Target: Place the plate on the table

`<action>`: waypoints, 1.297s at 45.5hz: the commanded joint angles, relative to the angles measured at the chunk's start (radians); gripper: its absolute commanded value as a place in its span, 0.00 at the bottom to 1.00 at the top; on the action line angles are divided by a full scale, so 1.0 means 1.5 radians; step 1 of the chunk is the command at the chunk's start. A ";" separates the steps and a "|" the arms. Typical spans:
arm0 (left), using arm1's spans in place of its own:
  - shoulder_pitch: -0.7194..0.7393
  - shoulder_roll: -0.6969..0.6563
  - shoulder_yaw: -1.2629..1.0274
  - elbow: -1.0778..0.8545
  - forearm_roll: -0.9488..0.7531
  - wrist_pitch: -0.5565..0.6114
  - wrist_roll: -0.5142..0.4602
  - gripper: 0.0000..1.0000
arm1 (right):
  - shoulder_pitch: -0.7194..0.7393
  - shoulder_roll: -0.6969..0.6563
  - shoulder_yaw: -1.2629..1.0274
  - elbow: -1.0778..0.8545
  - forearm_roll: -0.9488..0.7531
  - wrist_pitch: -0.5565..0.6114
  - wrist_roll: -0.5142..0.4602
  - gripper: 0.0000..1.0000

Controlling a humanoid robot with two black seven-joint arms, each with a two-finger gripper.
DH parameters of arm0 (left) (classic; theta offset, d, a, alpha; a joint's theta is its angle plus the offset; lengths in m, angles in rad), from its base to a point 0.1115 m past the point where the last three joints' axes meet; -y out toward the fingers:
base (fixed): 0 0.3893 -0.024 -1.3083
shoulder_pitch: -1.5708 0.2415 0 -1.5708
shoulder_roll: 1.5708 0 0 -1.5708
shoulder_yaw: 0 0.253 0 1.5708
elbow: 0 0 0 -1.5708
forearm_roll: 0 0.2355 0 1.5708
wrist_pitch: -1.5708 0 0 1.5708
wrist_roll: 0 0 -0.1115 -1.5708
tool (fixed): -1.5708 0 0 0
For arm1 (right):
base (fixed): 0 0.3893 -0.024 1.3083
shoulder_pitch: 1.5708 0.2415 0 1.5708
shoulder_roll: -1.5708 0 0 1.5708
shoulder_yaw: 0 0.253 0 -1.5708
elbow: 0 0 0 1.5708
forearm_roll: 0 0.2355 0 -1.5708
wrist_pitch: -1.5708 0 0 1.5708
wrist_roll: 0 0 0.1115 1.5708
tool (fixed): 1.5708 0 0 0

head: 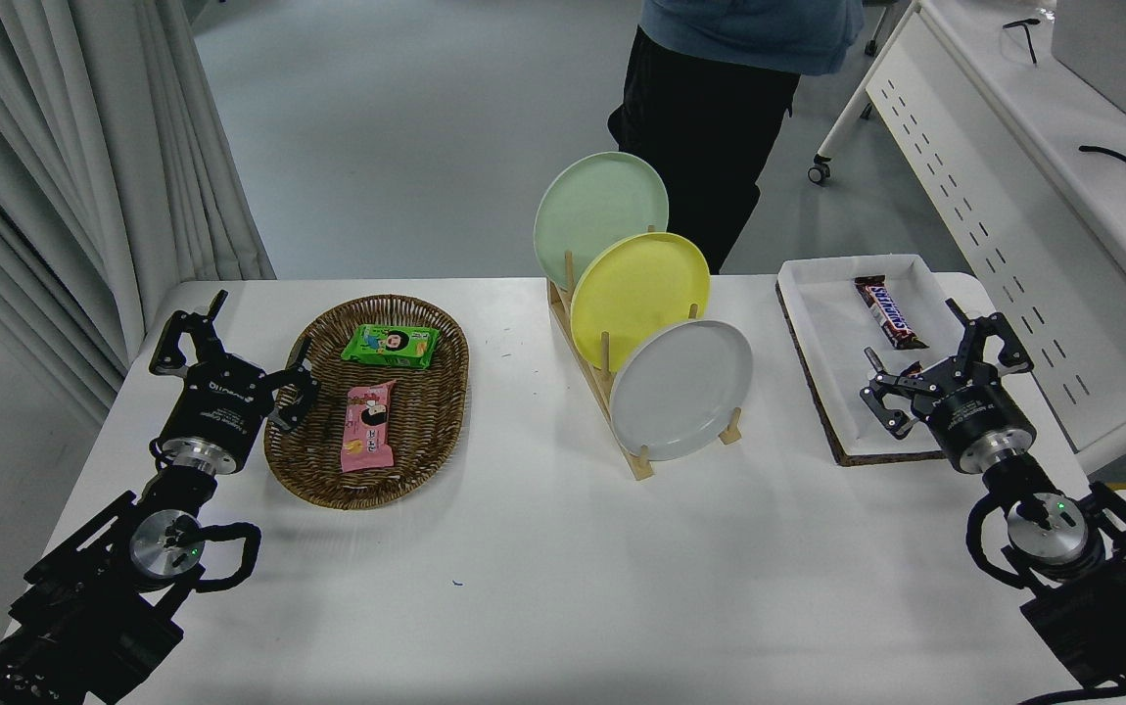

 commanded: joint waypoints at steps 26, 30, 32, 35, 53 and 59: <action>0.000 0.000 0.000 0.001 0.000 0.000 0.000 1.00 | 0.008 -0.001 -0.001 -0.006 0.000 0.004 -0.001 0.99; 0.000 0.000 0.000 0.001 0.000 0.000 0.000 1.00 | 0.008 -0.003 -0.002 -0.005 0.000 0.005 -0.001 0.99; 0.000 0.000 0.000 0.001 0.000 0.000 0.000 1.00 | 0.008 -0.005 -0.001 -0.003 0.000 0.005 -0.001 0.99; 0.000 0.000 0.000 0.000 0.000 0.000 0.000 1.00 | 0.008 -0.005 -0.001 -0.004 0.000 0.005 -0.001 0.99; 0.000 0.000 0.000 0.001 0.000 0.000 0.000 1.00 | 0.055 -0.053 -0.146 0.007 -0.006 -0.002 -0.001 0.99; 0.000 0.000 0.000 0.001 0.000 0.000 0.000 1.00 | 0.104 -0.110 -0.329 0.010 0.002 0.001 0.000 0.99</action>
